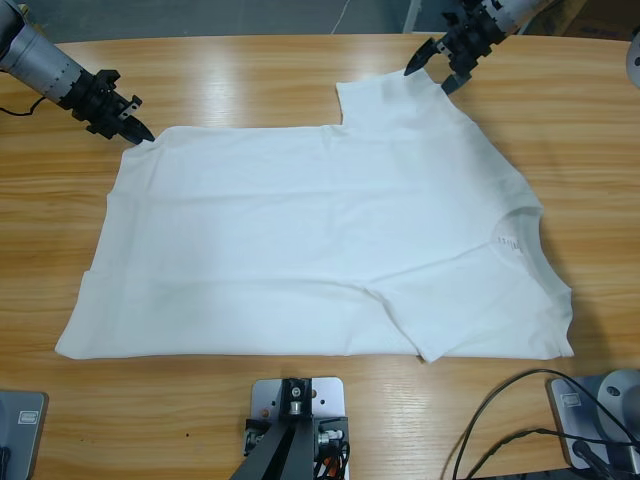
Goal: Fold clothes
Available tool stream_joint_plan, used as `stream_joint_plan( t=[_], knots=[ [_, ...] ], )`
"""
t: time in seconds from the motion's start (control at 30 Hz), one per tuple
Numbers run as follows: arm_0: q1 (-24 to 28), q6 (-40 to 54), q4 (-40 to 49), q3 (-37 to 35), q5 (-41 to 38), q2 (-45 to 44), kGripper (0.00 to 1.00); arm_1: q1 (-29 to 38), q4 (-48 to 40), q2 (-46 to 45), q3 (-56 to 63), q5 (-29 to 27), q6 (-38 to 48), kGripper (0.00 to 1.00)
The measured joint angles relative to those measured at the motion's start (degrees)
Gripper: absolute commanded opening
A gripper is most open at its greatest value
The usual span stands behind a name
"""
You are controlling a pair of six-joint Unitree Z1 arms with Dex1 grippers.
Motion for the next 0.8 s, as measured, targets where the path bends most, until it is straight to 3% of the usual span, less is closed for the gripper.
stream_joint_plan(
  t=[0.53,0.8],
  knots=[
    [0.0,0.3,0.5,-0.2,0.0,0.1,0.0,-0.3,0.0,0.6,0.0,-0.3,-0.3,0.951],
    [0.0,0.4,0.6,-0.4,0.0,0.1,0.0,-0.4,0.2,2.1,0.0,-0.9,-0.3,0.292]
  ],
)
